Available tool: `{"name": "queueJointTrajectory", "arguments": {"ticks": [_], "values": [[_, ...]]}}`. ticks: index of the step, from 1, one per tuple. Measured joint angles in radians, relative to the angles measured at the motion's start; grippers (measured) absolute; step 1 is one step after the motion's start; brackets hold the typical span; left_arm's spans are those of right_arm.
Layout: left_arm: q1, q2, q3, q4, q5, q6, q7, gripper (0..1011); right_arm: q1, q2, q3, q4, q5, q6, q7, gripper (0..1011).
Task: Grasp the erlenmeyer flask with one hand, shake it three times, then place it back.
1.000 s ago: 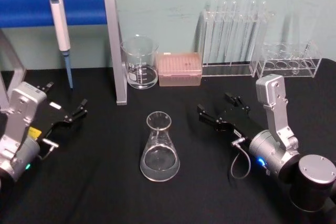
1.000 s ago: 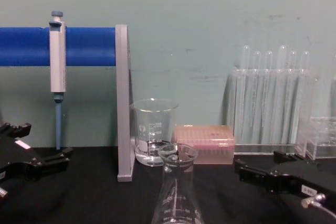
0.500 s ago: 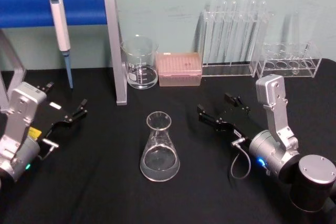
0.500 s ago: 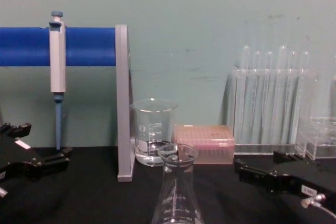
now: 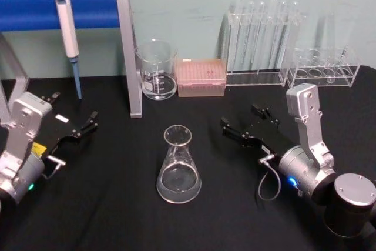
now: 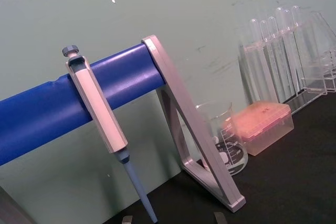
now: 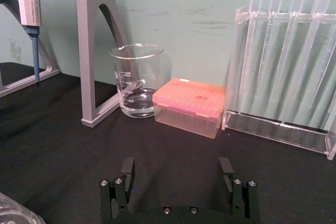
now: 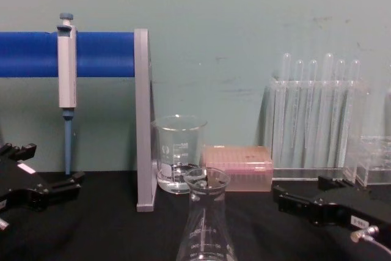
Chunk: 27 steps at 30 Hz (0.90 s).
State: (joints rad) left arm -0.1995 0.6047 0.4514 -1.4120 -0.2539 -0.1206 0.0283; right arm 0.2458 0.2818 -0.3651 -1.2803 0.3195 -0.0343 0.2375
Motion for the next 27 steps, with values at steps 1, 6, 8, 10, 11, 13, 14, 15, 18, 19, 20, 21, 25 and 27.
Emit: {"name": "queueJointTrajectory", "arguments": {"ticks": [1,6,8,10,11,13,14,15,18,19,20,21,25,27], "values": [[0.0,0.0,0.0,0.0,0.0,0.0,0.0,1001,0.0,0.0,0.0,0.0,0.0,0.0,0.0,1000],[0.0,0.0,0.0,0.0,0.0,0.0,0.0,1001,0.0,0.0,0.0,0.0,0.0,0.0,0.0,1000],[0.0,0.0,0.0,0.0,0.0,0.0,0.0,1001,0.0,0.0,0.0,0.0,0.0,0.0,0.0,1000],[0.0,0.0,0.0,0.0,0.0,0.0,0.0,1001,0.0,0.0,0.0,0.0,0.0,0.0,0.0,1000],[0.0,0.0,0.0,0.0,0.0,0.0,0.0,1001,0.0,0.0,0.0,0.0,0.0,0.0,0.0,1000],[0.0,0.0,0.0,0.0,0.0,0.0,0.0,1001,0.0,0.0,0.0,0.0,0.0,0.0,0.0,1000],[0.0,0.0,0.0,0.0,0.0,0.0,0.0,1001,0.0,0.0,0.0,0.0,0.0,0.0,0.0,1000],[0.0,0.0,0.0,0.0,0.0,0.0,0.0,1001,0.0,0.0,0.0,0.0,0.0,0.0,0.0,1000],[0.0,0.0,0.0,0.0,0.0,0.0,0.0,1001,0.0,0.0,0.0,0.0,0.001,0.0,0.0,1000],[0.0,0.0,0.0,0.0,0.0,0.0,0.0,1001,0.0,0.0,0.0,0.0,0.001,0.0,0.0,1000],[0.0,0.0,0.0,0.0,0.0,0.0,0.0,1001,0.0,0.0,0.0,0.0,0.001,0.0,0.0,1000],[0.0,0.0,0.0,0.0,0.0,0.0,0.0,1001,0.0,0.0,0.0,0.0,0.001,0.0,0.0,1000],[0.0,0.0,0.0,0.0,0.0,0.0,0.0,1001,0.0,0.0,0.0,0.0,0.001,0.0,0.0,1000],[0.0,0.0,0.0,0.0,0.0,0.0,0.0,1001,0.0,0.0,0.0,0.0,0.001,0.0,0.0,1000]]}}
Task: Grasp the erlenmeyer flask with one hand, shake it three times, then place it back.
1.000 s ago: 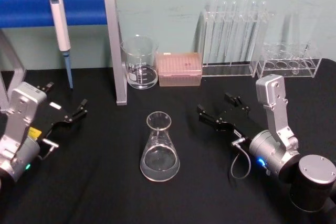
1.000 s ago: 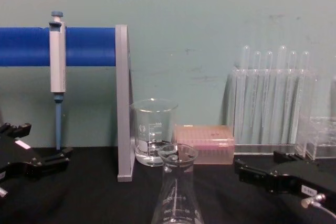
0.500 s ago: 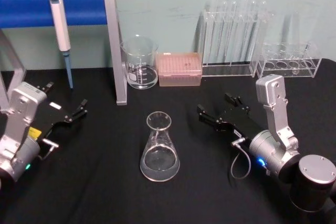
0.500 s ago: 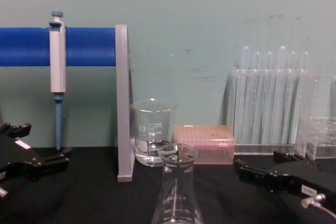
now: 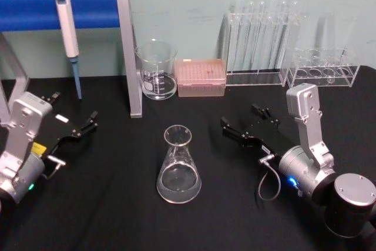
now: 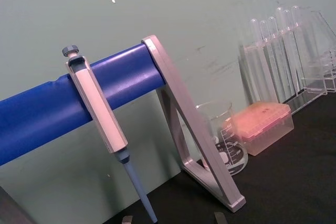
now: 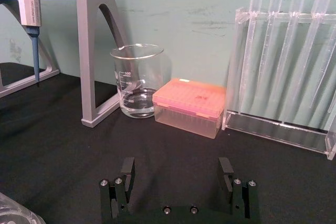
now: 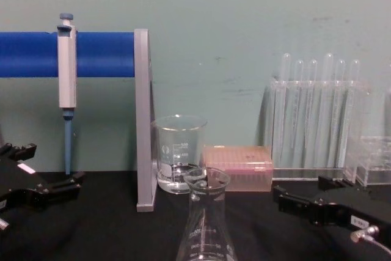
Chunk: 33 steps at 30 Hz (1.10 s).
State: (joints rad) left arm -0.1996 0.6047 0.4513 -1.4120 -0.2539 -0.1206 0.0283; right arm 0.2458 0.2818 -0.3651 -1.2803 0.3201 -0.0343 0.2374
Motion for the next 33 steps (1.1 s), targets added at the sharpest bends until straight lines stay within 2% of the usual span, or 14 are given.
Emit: {"name": "queueJointTrajectory", "arguments": {"ticks": [33], "values": [[0.0,0.0,0.0,0.0,0.0,0.0,0.0,1001,0.0,0.0,0.0,0.0,0.0,0.0,0.0,1000]]}}
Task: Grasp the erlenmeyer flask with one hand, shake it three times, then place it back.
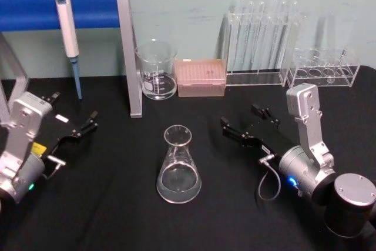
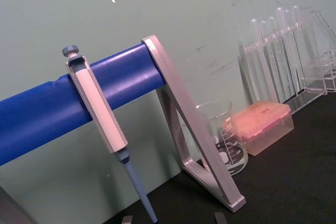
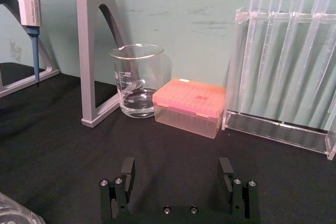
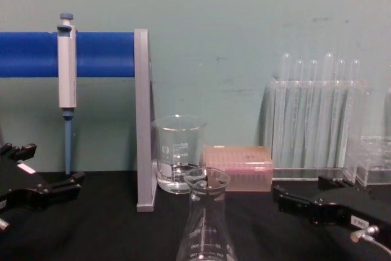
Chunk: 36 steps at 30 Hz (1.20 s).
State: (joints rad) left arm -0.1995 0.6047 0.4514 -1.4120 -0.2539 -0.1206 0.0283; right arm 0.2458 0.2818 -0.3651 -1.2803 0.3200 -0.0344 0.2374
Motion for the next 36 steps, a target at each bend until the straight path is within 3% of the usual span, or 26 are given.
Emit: {"name": "queueJointTrajectory", "arguments": {"ticks": [36], "values": [[0.0,0.0,0.0,0.0,0.0,0.0,0.0,1001,0.0,0.0,0.0,0.0,0.0,0.0,0.0,1000]]}}
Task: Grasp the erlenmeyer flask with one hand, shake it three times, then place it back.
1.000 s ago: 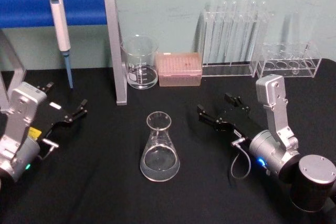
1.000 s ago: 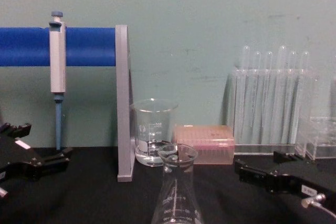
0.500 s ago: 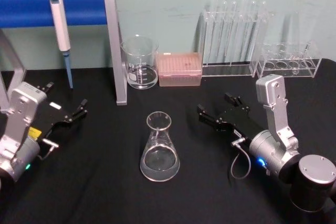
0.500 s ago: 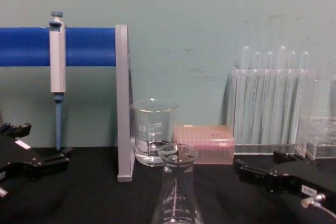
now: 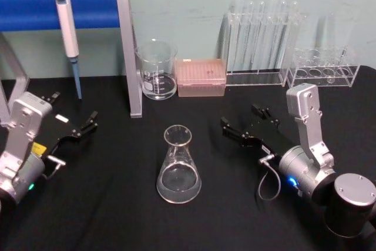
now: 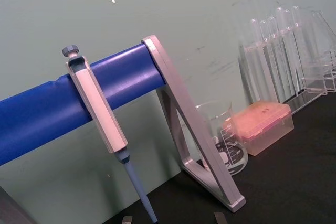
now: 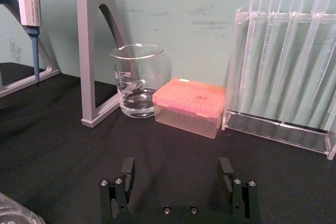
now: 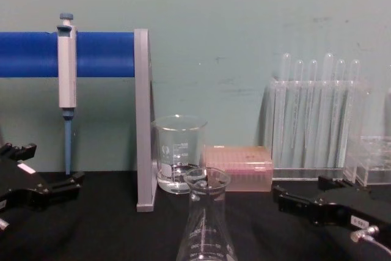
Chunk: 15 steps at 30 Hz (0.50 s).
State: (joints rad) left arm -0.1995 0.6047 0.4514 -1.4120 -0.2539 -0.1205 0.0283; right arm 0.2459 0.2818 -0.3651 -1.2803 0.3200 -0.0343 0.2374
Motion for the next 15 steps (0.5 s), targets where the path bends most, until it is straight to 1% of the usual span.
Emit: {"name": "queueJointTrajectory", "arguments": {"ticks": [15], "values": [[0.0,0.0,0.0,0.0,0.0,0.0,0.0,1001,0.0,0.0,0.0,0.0,0.0,0.0,0.0,1000]]}}
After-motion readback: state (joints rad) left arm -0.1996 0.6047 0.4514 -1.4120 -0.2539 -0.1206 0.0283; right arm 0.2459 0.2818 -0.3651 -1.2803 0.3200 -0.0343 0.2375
